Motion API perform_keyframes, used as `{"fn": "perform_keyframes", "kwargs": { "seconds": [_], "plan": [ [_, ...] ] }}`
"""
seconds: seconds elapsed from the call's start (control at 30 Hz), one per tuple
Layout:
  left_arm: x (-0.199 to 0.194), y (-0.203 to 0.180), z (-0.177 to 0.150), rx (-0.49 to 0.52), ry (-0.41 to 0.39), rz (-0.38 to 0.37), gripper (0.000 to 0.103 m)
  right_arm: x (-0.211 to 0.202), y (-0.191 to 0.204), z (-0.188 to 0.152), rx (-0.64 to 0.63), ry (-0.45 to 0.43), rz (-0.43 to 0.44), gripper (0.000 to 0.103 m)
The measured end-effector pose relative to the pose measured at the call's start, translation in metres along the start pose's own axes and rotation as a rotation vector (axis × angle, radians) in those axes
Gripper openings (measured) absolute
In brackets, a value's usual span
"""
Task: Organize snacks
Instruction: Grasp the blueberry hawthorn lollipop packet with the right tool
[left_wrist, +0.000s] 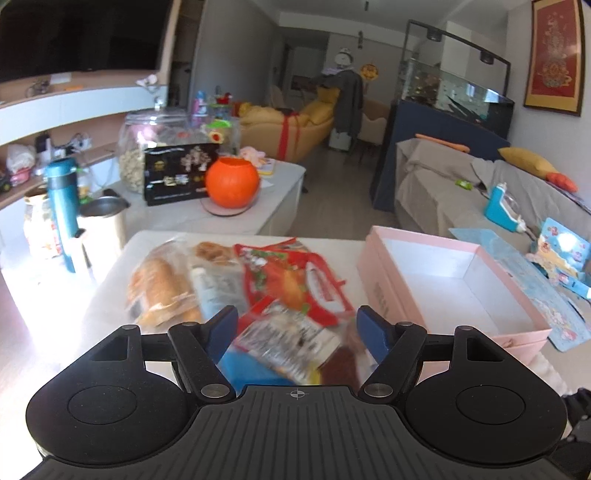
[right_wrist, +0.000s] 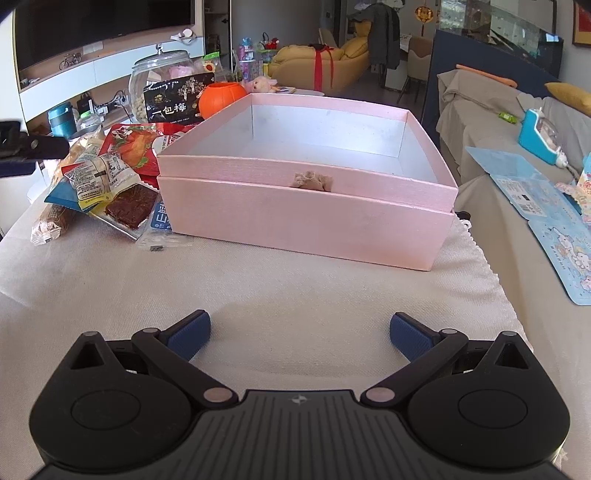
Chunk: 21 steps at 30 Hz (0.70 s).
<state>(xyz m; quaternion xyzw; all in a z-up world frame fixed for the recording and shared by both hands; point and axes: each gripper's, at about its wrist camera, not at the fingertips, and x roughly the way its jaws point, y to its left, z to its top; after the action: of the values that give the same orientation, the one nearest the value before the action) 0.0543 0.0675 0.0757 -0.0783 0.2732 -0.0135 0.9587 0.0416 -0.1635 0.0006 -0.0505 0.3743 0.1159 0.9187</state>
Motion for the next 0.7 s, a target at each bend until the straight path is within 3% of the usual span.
{"fn": "perform_keyframes", "kwargs": {
  "seconds": [0.1,0.2,0.27,0.33,0.43,0.57,0.7],
  "plan": [
    [0.051,-0.025,0.016,0.127,0.053,-0.038,0.075,0.0,-0.002,-0.001,0.012,0.002,0.006,0.103],
    [0.102,-0.042,0.017,0.268,0.14,-0.002,0.048,-0.002,-0.003,-0.002,0.015,-0.001,0.003,0.103],
    [0.119,-0.048,0.011,0.346,0.171,-0.043,0.025,-0.003,-0.004,-0.003,0.016,-0.004,0.005,0.103],
    [0.121,-0.052,-0.002,0.433,0.2,-0.068,0.019,-0.002,-0.004,-0.002,0.017,-0.001,0.01,0.103],
    [0.096,-0.053,-0.025,0.544,0.166,-0.062,0.02,0.002,-0.001,0.005,-0.025,0.008,0.057,0.103],
    [0.063,-0.037,-0.039,0.531,0.166,-0.038,0.02,0.009,0.015,0.026,-0.074,-0.01,0.133,0.103],
    [0.034,-0.011,-0.036,0.376,0.152,-0.075,0.023,0.027,0.036,0.055,-0.08,0.011,0.2,0.102]
  ]
}}
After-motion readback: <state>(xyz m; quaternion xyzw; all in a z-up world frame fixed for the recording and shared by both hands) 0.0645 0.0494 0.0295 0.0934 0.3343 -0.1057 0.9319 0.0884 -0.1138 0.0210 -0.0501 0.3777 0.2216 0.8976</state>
